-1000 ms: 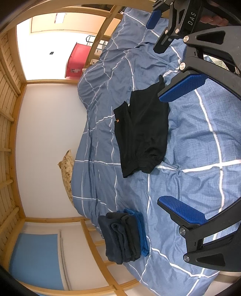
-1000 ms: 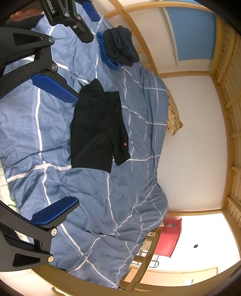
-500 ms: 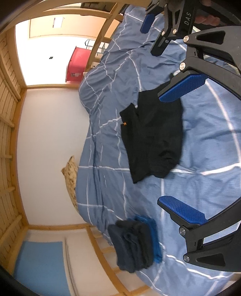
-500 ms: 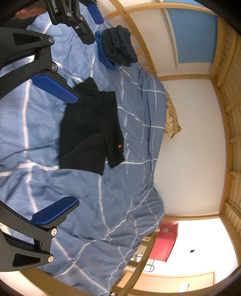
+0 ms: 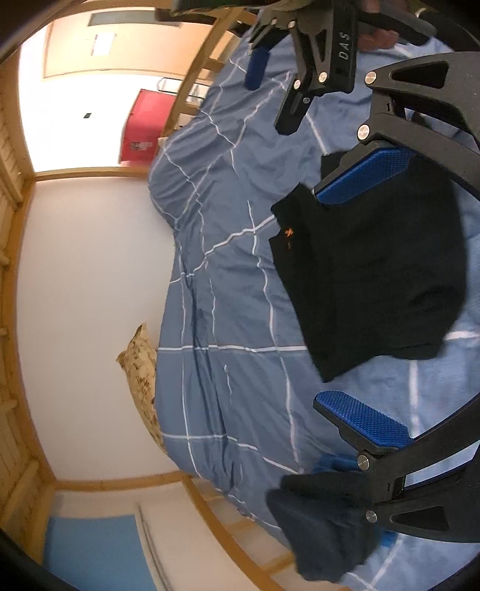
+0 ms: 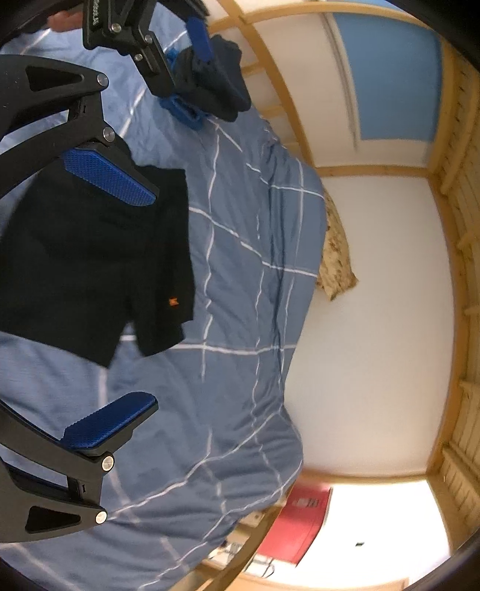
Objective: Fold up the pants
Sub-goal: 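Move both grippers down to the waistband of the black shorts, then grasp the waistband with the left gripper while the right gripper grasps it too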
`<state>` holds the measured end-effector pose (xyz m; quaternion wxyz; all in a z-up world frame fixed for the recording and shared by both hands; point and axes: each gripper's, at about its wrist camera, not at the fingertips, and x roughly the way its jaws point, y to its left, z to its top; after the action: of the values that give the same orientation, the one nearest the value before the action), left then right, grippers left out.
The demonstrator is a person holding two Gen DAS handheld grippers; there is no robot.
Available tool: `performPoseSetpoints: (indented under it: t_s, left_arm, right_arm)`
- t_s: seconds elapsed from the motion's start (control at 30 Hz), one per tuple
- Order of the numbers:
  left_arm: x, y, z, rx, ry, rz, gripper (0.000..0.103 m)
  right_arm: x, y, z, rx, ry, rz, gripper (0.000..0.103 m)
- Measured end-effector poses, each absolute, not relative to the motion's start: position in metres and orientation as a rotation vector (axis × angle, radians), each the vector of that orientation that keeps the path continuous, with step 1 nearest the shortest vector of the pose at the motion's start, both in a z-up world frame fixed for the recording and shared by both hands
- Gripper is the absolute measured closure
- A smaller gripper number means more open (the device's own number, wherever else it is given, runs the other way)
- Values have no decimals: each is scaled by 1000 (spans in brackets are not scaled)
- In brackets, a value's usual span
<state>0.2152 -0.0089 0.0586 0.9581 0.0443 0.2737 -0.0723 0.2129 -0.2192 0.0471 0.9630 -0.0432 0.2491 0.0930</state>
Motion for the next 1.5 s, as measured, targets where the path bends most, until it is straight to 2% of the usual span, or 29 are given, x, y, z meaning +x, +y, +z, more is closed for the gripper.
performPoseSetpoints:
  t_s: [0.3,0.5,0.67,0.8,1.0,1.17,1.33,1.4,1.43,1.47,1.5]
  left_arm:
    - [346,-7,30,120,671,-332,0]
    - [409,-14,-8,136,755,-403,2]
    - [449,-22,-42,163,813,-451,9]
    - [470,-31,-65,222,850,-474,11]
    - [491,-39,-91,263,904,-500,17]
    - [508,-39,-106,240,947,-502,22]
    - [522,-40,-120,224,994,-493,24]
    - [525,-42,-124,227,1006,-496,30]
    - [527,-44,-127,230,1020,-501,40]
    - [528,-45,-131,232,1038,-507,55]
    - [528,-46,-133,233,1050,-510,65]
  right_arm:
    - [357,-225,33,-92,660,234,2]
    - [440,-233,0,-14,799,250,10]
    - [480,-223,-33,-59,891,279,18]
    - [510,-222,-62,-19,993,315,29]
    - [538,-230,-95,86,1075,316,36]
    - [550,-226,-112,64,1104,305,40]
    - [558,-221,-122,66,1130,317,50]
    - [560,-219,-125,59,1136,323,60]
    - [560,-218,-126,55,1137,329,64]
    - [561,-217,-127,46,1137,334,71]
    - [561,-217,-128,37,1135,329,78]
